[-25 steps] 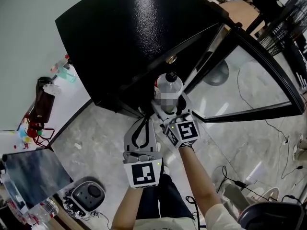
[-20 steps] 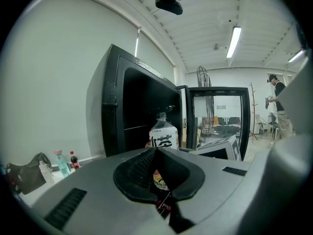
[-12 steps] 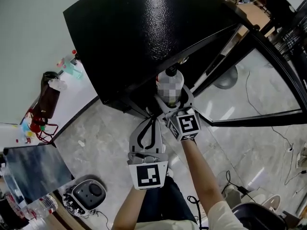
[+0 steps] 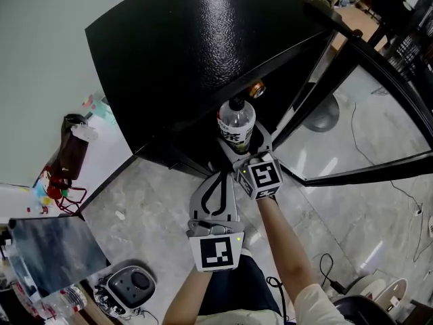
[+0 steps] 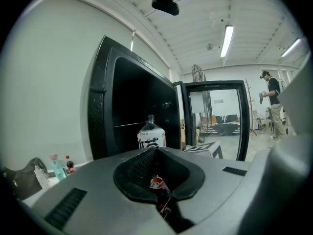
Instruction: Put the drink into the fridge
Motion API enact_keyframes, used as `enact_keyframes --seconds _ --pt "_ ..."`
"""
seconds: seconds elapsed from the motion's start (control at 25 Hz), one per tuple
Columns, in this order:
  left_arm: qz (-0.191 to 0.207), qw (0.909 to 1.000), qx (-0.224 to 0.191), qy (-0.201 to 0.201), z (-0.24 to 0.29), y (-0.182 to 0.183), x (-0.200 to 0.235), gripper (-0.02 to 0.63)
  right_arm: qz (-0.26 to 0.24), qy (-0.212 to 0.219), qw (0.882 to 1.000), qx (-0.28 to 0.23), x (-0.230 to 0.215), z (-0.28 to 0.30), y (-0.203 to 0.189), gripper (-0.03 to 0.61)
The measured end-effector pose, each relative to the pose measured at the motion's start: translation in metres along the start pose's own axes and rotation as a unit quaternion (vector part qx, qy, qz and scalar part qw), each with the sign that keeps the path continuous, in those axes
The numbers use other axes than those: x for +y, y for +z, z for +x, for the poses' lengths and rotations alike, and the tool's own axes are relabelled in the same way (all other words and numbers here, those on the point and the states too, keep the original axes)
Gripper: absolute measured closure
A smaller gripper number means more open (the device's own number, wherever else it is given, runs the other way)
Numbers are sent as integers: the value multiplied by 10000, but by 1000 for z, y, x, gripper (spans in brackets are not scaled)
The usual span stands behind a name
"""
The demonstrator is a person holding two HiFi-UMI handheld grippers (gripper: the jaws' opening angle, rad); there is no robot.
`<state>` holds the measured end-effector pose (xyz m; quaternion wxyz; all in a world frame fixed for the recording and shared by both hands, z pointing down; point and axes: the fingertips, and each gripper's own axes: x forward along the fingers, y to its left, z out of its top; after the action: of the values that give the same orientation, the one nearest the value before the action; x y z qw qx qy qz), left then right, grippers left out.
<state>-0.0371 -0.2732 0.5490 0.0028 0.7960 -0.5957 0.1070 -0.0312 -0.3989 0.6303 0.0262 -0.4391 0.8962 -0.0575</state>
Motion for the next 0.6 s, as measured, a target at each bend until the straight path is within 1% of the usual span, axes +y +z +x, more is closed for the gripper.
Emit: enact_keyframes --seconds 0.2,0.36,0.4,0.52,0.6 --pt "28 9999 -85 -67 4 -2 -7 609 -357 208 9991 -69 6 11 -3 181" --pt "219 9997 -72 -113 7 -4 -10 609 -399 314 9987 -70 5 23 -4 179" --pt "216 9997 -73 -107 7 -5 -11 609 -409 327 9986 -59 5 26 -4 178" --pt "14 9999 -104 -46 7 -7 -9 609 -424 315 9986 18 2 36 -5 176" --pt "-22 10000 -88 -19 7 -9 -7 609 -422 266 9987 106 -1 41 -6 172"
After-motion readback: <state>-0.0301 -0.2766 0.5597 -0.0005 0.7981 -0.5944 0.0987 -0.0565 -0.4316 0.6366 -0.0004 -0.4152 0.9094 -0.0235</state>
